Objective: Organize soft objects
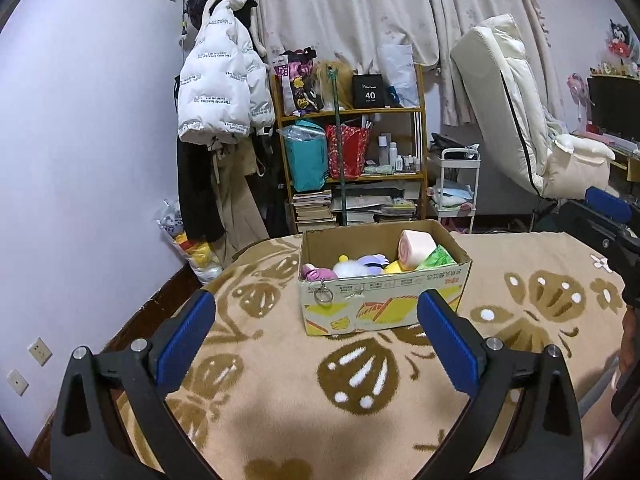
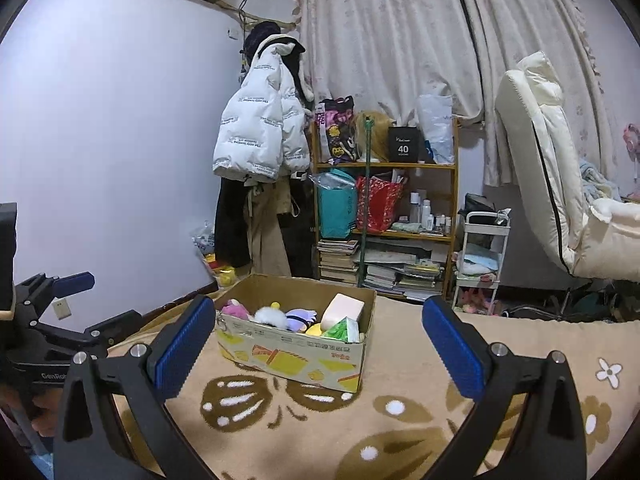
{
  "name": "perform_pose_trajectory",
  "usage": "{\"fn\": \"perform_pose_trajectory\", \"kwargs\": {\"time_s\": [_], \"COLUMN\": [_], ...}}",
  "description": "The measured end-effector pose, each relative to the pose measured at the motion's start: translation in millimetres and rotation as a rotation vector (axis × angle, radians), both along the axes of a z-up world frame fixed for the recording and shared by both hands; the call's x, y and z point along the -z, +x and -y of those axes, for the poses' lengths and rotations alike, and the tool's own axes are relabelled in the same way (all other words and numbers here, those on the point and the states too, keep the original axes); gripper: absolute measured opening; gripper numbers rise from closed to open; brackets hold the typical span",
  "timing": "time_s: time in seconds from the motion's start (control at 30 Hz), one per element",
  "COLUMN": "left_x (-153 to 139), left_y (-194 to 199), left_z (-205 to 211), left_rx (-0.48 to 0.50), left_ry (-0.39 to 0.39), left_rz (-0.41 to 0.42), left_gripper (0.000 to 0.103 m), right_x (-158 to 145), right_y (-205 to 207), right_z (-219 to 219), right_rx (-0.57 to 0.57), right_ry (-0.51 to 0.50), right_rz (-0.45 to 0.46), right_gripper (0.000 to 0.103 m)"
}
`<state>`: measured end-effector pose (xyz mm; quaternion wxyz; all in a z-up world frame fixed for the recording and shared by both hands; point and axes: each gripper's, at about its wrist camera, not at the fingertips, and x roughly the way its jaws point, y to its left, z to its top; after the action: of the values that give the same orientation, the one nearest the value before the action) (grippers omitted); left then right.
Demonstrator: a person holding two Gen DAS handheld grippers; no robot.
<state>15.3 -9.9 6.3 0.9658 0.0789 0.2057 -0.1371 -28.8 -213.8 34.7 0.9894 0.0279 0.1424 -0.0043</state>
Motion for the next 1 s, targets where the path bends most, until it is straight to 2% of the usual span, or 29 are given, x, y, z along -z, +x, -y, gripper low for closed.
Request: {"fn": "perform_pose_trajectory", "kwargs": {"time_s": [0.43, 1.0], "left_x": [15, 19], "left_y": [14, 18], "left_z": [1, 0], "left_rx": [-0.007, -0.026], "left_ry": [-0.001, 0.006], "left_rz": [-0.051, -0.067], "left_gripper": [0.100, 0.100], "right_x": [17, 27], "right_y": [16, 23], "right_z": [7, 15], "right_rx": [0.006, 0.026], "right_ry": [0.003, 0.034], "right_rz": [-0.063, -0.103], "right_gripper": [0.103, 0.103]}}
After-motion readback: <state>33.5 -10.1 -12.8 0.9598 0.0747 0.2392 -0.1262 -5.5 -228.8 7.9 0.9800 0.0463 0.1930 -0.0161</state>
